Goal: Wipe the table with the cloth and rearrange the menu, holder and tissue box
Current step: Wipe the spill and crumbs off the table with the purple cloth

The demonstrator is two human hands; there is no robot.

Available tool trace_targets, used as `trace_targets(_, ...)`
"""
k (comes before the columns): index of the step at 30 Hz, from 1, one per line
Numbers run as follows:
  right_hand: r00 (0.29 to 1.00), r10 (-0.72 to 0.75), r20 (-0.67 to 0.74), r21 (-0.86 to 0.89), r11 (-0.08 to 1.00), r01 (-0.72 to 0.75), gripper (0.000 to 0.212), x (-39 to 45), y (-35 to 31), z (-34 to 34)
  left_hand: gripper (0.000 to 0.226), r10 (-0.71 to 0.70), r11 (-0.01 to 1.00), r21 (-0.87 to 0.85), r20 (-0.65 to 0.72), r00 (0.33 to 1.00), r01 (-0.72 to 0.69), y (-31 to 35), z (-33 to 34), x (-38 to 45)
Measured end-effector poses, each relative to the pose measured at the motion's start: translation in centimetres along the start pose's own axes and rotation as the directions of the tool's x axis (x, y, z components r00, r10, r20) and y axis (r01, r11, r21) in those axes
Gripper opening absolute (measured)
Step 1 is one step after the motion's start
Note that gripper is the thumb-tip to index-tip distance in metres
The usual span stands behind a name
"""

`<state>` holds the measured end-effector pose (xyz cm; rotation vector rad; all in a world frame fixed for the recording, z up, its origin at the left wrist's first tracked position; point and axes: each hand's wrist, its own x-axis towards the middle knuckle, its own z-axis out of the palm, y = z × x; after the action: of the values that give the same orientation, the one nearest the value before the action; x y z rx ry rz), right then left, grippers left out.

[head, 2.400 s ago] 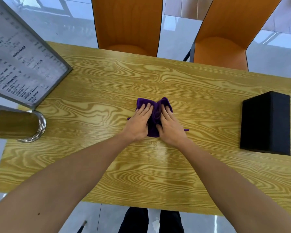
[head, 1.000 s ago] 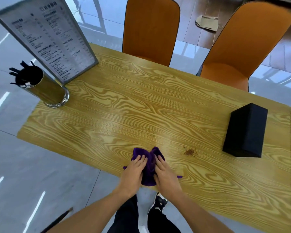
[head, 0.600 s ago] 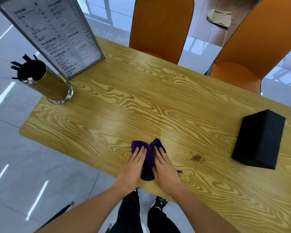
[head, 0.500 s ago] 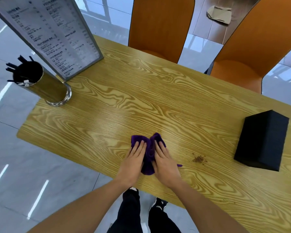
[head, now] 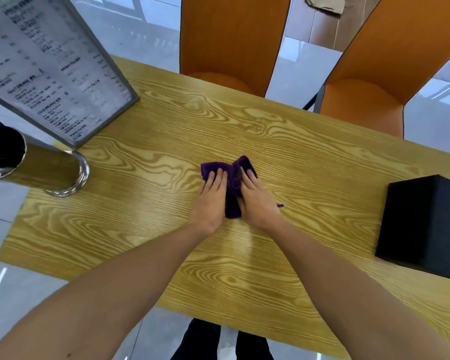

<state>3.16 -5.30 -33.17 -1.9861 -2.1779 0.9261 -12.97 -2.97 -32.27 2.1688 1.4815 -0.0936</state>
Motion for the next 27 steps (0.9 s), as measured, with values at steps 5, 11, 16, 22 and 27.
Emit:
trace_targets(5,0.999,0.035,-0.019,0.008,0.999,-0.035,0.067,2.9,1.0,-2.2,0.081,0.035,0.999,0.000,0.014,0.999,-0.035,0.4,-1.4,4.1)
trace_targets(11,0.994,0.110,-0.020,0.050,0.993,-0.109,0.067,4.8,2.3,-4.3,0.084,0.074,0.997,0.014,0.039,0.996,-0.075,1.3,-2.5,7.7)
trace_targets(16,0.985,0.159,-0.071,0.082,0.985,-0.153,0.068,4.3,1.8,-3.9,0.075,0.100,0.995,-0.013,0.025,0.995,-0.100,1.4,-2.5,8.3)
trace_targets(22,0.991,0.114,-0.070,0.033,0.993,-0.112,0.066,1.1,0.3,-1.3,0.067,0.088,0.995,-0.050,-0.018,0.996,-0.089,0.7,-2.1,3.1)
trace_targets(27,1.000,0.019,0.001,0.024,1.000,-0.019,0.064,-3.5,-2.5,1.8,0.063,-0.008,0.997,-0.072,-0.022,1.000,0.007,-0.4,0.0,-4.8)
